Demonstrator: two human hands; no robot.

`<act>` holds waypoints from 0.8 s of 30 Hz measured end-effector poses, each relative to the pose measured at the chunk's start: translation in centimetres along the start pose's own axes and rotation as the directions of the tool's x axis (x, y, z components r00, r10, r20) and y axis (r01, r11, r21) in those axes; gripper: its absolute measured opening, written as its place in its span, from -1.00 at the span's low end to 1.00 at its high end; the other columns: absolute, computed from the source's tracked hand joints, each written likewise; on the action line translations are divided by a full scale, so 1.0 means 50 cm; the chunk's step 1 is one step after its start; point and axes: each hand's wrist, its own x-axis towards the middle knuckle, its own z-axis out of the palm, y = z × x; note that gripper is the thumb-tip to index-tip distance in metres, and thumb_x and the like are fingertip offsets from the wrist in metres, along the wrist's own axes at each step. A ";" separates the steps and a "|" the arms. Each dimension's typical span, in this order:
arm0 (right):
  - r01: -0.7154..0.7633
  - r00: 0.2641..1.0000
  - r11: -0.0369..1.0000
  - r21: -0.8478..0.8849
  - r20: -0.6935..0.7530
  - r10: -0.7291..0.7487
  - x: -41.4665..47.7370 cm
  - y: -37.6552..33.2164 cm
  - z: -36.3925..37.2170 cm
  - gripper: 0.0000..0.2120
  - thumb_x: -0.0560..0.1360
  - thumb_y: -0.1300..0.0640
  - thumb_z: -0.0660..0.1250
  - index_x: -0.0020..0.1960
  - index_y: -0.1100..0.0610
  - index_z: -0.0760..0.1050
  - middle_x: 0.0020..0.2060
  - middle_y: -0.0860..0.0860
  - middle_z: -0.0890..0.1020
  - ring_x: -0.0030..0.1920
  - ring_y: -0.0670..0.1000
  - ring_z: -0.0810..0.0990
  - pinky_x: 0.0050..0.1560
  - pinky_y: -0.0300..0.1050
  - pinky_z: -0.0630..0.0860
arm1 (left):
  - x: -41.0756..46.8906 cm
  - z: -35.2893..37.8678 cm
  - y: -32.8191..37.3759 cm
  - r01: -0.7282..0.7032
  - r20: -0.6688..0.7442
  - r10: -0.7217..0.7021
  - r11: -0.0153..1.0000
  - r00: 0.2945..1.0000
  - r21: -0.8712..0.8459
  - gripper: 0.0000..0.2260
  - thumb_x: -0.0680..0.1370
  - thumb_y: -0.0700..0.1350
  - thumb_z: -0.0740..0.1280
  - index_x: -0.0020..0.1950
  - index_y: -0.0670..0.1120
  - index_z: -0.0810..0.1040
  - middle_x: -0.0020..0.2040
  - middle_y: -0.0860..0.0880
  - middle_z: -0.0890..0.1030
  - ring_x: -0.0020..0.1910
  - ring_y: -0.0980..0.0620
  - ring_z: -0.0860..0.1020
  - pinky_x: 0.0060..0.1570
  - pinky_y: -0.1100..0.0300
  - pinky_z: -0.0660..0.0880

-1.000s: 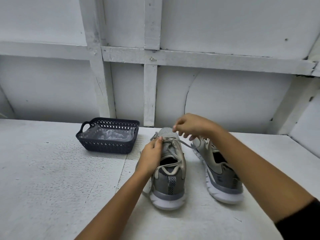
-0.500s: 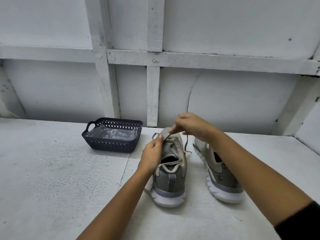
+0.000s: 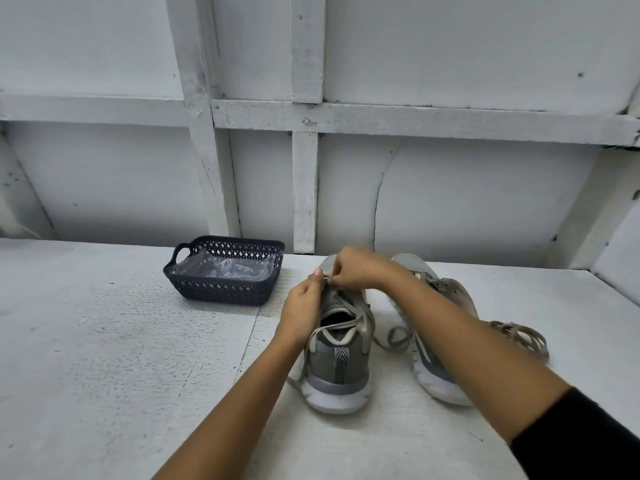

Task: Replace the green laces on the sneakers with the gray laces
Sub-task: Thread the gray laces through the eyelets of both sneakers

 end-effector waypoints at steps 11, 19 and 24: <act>0.163 0.979 0.968 0.190 -0.150 -0.136 -0.080 0.027 0.019 -0.84 0.54 0.11 0.26 -0.05 0.15 0.58 -0.06 0.00 0.39 -0.01 0.00 0.46 -0.04 -0.21 0.31 | -0.005 0.000 0.004 -0.055 -0.015 0.054 0.998 0.998 -0.031 -0.63 0.65 0.03 0.08 -0.32 0.01 0.43 -0.37 0.13 0.49 -0.33 0.26 0.43 -0.38 0.45 0.31; 0.236 0.970 0.924 0.301 -0.021 -0.241 -0.183 0.038 0.003 -0.92 0.53 0.06 0.31 -0.13 -0.02 0.55 0.18 -0.05 0.46 0.24 -0.14 0.38 0.13 -0.33 0.24 | -0.005 0.000 0.004 -0.027 0.015 0.027 1.000 1.000 -0.016 -0.73 0.65 0.09 0.04 -0.02 0.11 0.51 -0.07 0.14 0.55 0.01 0.14 0.49 0.01 0.24 0.30; 0.245 0.967 0.901 0.359 -0.022 -0.254 -0.184 0.041 -0.003 -0.91 0.52 0.08 0.33 -0.15 0.00 0.56 0.17 -0.04 0.50 0.27 -0.14 0.38 0.04 -0.56 0.22 | -0.008 -0.001 0.012 -0.020 0.017 0.020 1.000 1.000 -0.014 -0.77 0.65 0.07 0.03 -0.01 0.11 0.47 -0.07 0.15 0.49 0.04 0.13 0.45 0.02 0.26 0.28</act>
